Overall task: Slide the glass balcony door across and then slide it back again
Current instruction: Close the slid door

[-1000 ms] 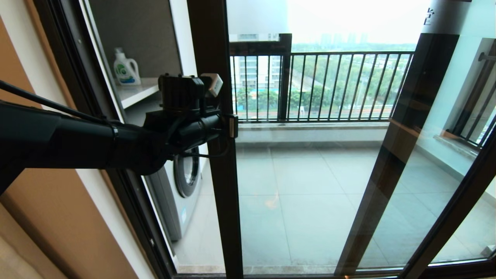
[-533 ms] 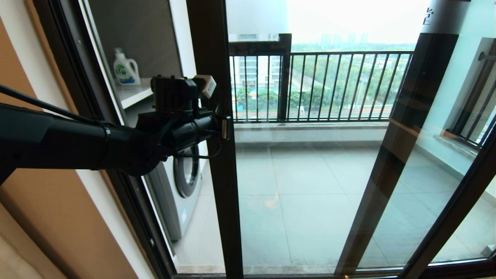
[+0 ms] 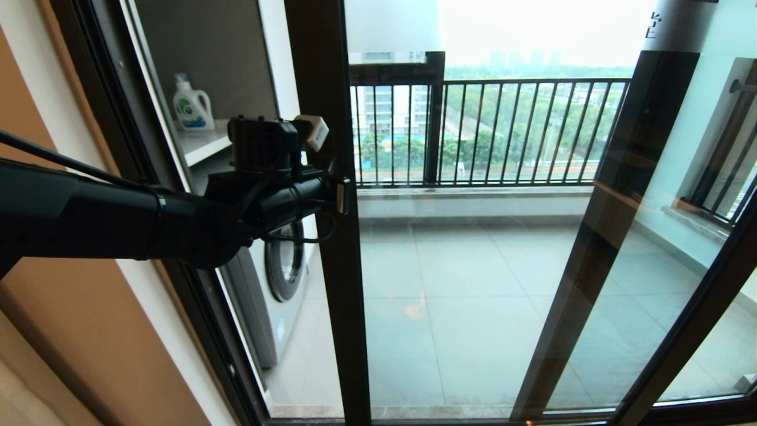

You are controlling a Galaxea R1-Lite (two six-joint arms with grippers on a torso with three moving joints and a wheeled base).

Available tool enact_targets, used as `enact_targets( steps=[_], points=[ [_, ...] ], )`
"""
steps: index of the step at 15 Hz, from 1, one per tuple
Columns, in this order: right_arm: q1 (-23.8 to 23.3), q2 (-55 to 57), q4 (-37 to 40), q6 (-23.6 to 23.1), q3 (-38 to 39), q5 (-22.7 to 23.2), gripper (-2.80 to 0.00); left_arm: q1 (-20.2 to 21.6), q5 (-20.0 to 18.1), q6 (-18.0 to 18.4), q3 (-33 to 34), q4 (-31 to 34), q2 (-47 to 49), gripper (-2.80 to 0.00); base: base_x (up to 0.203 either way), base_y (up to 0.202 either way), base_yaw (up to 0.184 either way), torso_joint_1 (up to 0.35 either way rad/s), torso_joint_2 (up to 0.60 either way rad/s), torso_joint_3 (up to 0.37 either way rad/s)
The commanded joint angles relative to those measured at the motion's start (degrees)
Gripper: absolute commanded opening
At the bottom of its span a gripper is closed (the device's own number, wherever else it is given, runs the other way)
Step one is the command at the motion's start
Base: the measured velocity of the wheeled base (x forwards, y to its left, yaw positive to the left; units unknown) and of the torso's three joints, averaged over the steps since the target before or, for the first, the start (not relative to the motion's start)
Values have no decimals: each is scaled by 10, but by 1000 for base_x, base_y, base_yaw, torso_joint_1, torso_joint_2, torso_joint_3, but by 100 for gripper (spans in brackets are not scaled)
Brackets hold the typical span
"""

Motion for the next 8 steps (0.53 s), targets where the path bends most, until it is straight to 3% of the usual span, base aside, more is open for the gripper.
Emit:
enact_targets(
  steps=[1, 8],
  points=[
    [0, 1, 0, 0, 7, 0, -280, 0, 1, -1, 0, -1, -2, -280, 0, 0, 0, 0, 0, 0],
    [0, 1, 0, 0, 7, 0, -280, 8, 1, 0, 12, -1, -2, -280, 0, 0, 0, 0, 0, 0]
  ],
)
